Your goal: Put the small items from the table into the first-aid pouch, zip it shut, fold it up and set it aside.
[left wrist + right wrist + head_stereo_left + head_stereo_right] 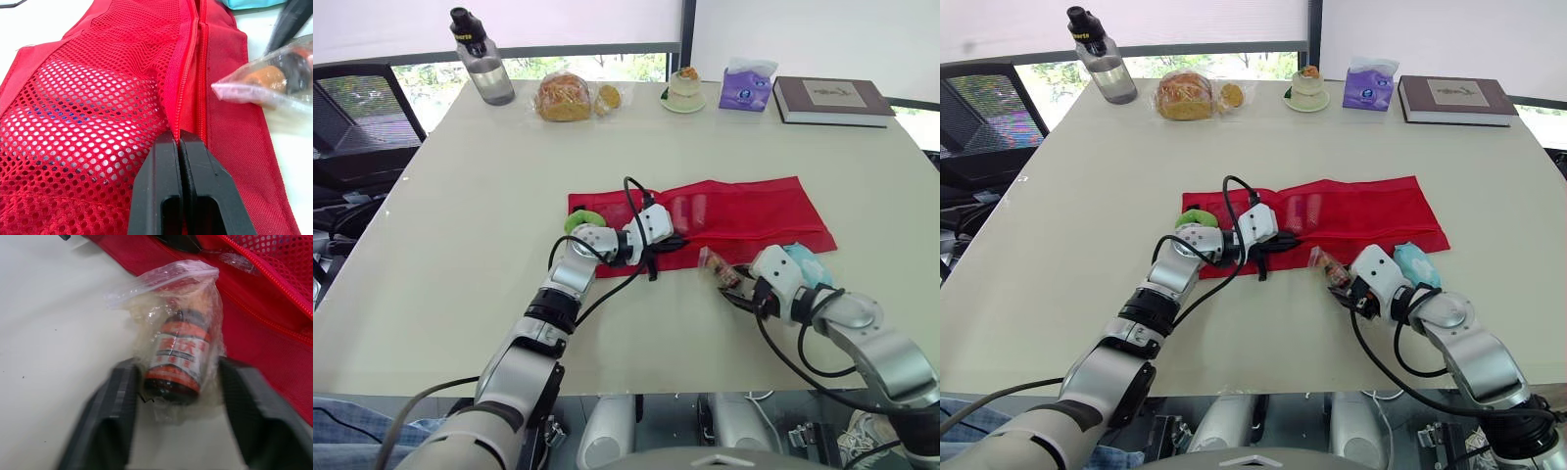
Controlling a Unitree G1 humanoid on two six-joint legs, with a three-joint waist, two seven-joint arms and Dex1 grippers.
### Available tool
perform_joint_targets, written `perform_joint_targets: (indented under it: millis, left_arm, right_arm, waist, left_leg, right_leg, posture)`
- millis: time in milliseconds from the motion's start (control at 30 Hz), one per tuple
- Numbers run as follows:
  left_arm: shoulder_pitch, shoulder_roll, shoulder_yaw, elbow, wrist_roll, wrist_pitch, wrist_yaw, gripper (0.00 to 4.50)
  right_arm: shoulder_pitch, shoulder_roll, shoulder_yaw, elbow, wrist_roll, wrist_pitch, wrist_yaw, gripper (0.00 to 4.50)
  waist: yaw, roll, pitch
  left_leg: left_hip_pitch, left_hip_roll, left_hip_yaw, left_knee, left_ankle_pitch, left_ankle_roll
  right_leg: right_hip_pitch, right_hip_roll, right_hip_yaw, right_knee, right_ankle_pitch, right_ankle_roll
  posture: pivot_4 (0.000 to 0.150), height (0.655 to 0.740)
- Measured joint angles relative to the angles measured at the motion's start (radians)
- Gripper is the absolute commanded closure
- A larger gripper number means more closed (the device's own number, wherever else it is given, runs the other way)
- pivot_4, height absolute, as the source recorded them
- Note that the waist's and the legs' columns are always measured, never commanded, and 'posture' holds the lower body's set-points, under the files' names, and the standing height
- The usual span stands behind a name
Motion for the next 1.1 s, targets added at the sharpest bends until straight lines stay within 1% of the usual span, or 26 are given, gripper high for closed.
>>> perform_joint_targets:
  millis: [33, 167, 267, 467, 667, 767, 900, 1100]
  left_arm:
    - [0.0, 0.001, 0.0, 0.0, -0.001, 0.002, 0.0, 4.5]
    - [0.005, 0.003, 0.0, -0.009, -0.002, 0.006, 0.003, 4.5]
    - [0.008, 0.005, 0.0, -0.013, -0.002, 0.009, 0.006, 4.5]
    - [0.018, 0.008, 0.001, -0.028, -0.007, 0.016, 0.009, 4.5]
    - [0.04, 0.0, 0.012, -0.063, -0.037, 0.035, 0.008, 4.5]
    - [0.072, 0.003, 0.015, -0.113, -0.056, 0.048, -0.002, 4.5]
    - [0.1, 0.009, 0.011, -0.163, -0.062, 0.062, -0.011, 4.5]
    - [0.11, 0.007, 0.007, -0.18, -0.063, 0.072, -0.012, 4.5]
  right_arm:
    - [0.0, 0.0, 0.0, 0.0, 0.0, 0.0, 0.0, 3.63]
    - [0.001, 0.001, -0.01, -0.001, 0.006, 0.003, 0.0, 3.63]
    - [0.003, 0.005, -0.047, -0.009, 0.023, 0.022, -0.008, 3.63]
    - [-0.001, -0.014, -0.069, -0.05, 0.033, 0.139, -0.029, 3.63]
    - [-0.091, -0.043, -0.021, -0.048, -0.002, 0.227, -0.042, 3.63]
    - [-0.157, 0.0, -0.005, -0.002, -0.022, 0.278, -0.088, 3.63]
    - [-0.206, 0.044, -0.003, 0.036, -0.034, 0.322, -0.135, 3.63]
    - [-0.261, 0.149, -0.022, 0.086, -0.047, 0.354, -0.214, 3.63]
  waist:
    - [-0.001, 0.0, 0.0]
    - [-0.003, 0.0, 0.0]
    - [-0.004, 0.0, 0.0]
    - [-0.007, 0.0, 0.0]
    - [-0.009, 0.0, 0.0]
    - [-0.008, 0.0, 0.0]
    - [-0.009, 0.0, 0.0]
    - [-0.009, 0.0, 0.0]
  left_leg:
    - [0.0, 0.0, 0.0, 0.0, 0.0, 0.0]
    - [0.0, 0.0, 0.0, 0.0, 0.0, 0.0]
    - [0.0, 0.0, 0.0, 0.0, 0.0, 0.0]
    - [0.0, 0.0, 0.0, -0.001, 0.0, 0.0]
    - [0.0, 0.0, 0.0, -0.001, 0.0, 0.0]
    - [0.0, 0.0, 0.0, -0.001, 0.0, 0.0]
    - [0.0, 0.0, 0.0, -0.001, 0.0, 0.0]
    - [0.0, 0.0, 0.0, -0.001, 0.0, 0.0]
  right_leg:
    - [0.0, 0.0, 0.0, 0.0, 0.0, 0.0]
    - [0.0, 0.0, 0.0, 0.0, 0.0, 0.0]
    - [0.0, 0.0, 0.0, 0.0, 0.0, 0.0]
    - [0.0, 0.0, 0.0, 0.0, 0.0, 0.0]
    - [0.0, 0.0, 0.0, 0.0, 0.0, 0.0]
    - [0.0, 0.0, 0.0, 0.0, 0.0, 0.0]
    - [0.0, 0.0, 0.0, 0.0, 0.0, 0.0]
    - [-0.001, 0.0, 0.0, 0.0, 0.0, 0.0]
  posture:
    - [0.15, 0.74]
    - [0.15, 0.74]
    - [0.15, 0.74]
    - [0.15, 0.74]
    - [0.15, 0.74]
    - [0.15, 0.74]
    - [0.15, 0.74]
    - [0.15, 0.74]
